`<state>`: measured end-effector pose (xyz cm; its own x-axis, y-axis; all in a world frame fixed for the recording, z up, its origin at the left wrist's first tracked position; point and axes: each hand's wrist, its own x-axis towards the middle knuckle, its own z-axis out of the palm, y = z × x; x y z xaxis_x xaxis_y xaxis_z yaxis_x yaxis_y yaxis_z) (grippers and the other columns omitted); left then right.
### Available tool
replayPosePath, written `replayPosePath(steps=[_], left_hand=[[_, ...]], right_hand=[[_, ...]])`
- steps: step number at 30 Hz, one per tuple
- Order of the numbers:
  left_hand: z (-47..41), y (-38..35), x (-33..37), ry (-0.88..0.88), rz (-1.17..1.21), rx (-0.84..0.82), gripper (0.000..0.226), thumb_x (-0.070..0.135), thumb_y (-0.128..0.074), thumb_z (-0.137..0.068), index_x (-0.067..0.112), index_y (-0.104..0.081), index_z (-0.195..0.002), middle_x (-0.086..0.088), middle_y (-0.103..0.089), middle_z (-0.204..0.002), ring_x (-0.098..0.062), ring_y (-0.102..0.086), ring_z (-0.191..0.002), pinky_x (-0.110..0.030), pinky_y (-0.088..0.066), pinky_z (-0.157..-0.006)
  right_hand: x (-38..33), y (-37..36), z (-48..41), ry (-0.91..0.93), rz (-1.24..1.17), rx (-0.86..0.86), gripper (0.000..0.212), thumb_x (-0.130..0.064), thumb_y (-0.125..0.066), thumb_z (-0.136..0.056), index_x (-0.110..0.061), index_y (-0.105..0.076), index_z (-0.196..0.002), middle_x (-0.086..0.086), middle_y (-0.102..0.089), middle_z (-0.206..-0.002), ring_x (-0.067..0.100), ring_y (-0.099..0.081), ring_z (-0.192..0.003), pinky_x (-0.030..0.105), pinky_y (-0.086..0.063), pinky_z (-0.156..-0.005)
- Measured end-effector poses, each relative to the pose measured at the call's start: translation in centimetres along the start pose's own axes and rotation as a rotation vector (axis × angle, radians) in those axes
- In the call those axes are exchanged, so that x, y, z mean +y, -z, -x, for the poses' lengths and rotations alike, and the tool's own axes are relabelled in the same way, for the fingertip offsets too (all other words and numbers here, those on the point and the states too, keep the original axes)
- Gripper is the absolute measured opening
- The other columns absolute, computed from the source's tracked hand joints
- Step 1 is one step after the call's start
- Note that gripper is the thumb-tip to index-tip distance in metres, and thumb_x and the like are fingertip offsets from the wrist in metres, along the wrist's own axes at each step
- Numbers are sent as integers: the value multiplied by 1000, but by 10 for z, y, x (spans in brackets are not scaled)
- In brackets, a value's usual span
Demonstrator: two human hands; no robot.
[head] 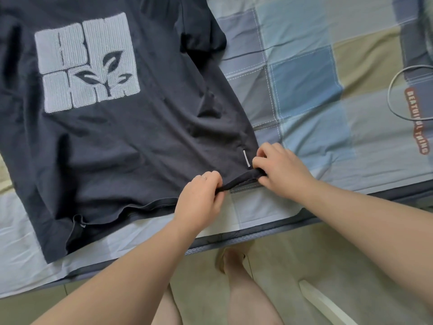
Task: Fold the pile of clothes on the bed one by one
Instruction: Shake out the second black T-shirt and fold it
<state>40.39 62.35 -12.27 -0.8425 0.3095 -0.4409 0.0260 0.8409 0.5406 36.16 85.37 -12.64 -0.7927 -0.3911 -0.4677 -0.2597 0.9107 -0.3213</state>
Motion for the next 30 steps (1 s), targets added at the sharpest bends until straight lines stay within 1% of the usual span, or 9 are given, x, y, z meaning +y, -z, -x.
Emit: replayPosePath(steps=[4, 9, 11, 13, 16, 18, 24, 27, 30], left_hand=[[-2, 4, 10, -8, -90, 54, 21, 16, -60, -91, 18, -39, -86, 0, -49, -86, -28, -48, -79, -40, -37, -61], [-9, 4, 4, 23, -229, 69, 19, 1, -59, -83, 14, -46, -89, -9, -51, -92, -36, -52, -80, -38, -30, -57], [-11, 5, -1, 32, -244, 71, 18, 1, -58, -83, 13, -47, -90, -9, -51, -92, -36, -52, -81, -38, -30, -57], [-10, 7, -4, 37, -245, 59, 17, 3, -56, -86, 14, -44, -91, -7, -50, -96, -34, -51, -84, -38, -30, -58], [-5, 10, -5, 41, -242, 39, 17, 4, -54, -88, 15, -41, -92, -7, -49, -98, -34, -51, -88, -38, -31, -58], [-1, 10, -5, 38, -234, 30, 18, 5, -55, -88, 15, -40, -91, -6, -48, -97, -34, -51, -87, -39, -32, -58], [10, 14, -6, 39, -254, 21, 16, 4, -53, -88, 15, -41, -91, -4, -45, -95, -31, -48, -84, -37, -31, -57], [10, 20, -6, 80, -268, 50, 20, 0, -52, -86, 14, -38, -88, -2, -41, -90, -31, -46, -77, -38, -32, -55], [9, 27, -9, 111, -272, 60, 20, -3, -47, -84, 13, -38, -88, -3, -39, -88, -31, -41, -71, -39, -31, -55]], right_hand=[[-7, 7, 7, -99, -150, 99, 19, -12, -66, -79, -16, -50, -89, 1, -45, -93, 23, -41, -81, 35, -33, -61], [-3, 10, 22, -201, -388, 332, 42, 6, -63, -69, -23, -33, -72, -5, -33, -71, 24, -33, -66, 35, -25, -56], [-5, 7, 26, -199, -532, 300, 41, 7, -65, -70, -21, -36, -71, -6, -37, -69, 23, -35, -65, 35, -32, -58], [-7, 5, 29, -194, -617, 190, 34, 2, -70, -73, -19, -44, -73, -4, -47, -75, 24, -46, -72, 38, -43, -70], [-10, 5, 35, -163, -601, 21, 24, -6, -75, -75, -16, -53, -78, 1, -56, -83, 24, -54, -81, 39, -46, -80], [-9, 8, 38, -155, -572, -21, 25, -6, -73, -77, -20, -53, -79, -2, -56, -83, 21, -53, -81, 34, -44, -79], [-17, 29, 37, -307, -295, 206, 31, -2, -60, -81, -21, -37, -72, -6, -36, -60, 32, -39, -69, 40, -32, -59], [-22, 33, 37, -425, -201, 215, 20, -7, -55, -85, -19, -39, -83, -5, -36, -61, 33, -39, -69, 36, -27, -60], [-21, 31, 34, -558, -169, 75, 18, -16, -52, -91, -17, -38, -103, 5, -53, -78, 35, -51, -74, 38, -38, -64]])
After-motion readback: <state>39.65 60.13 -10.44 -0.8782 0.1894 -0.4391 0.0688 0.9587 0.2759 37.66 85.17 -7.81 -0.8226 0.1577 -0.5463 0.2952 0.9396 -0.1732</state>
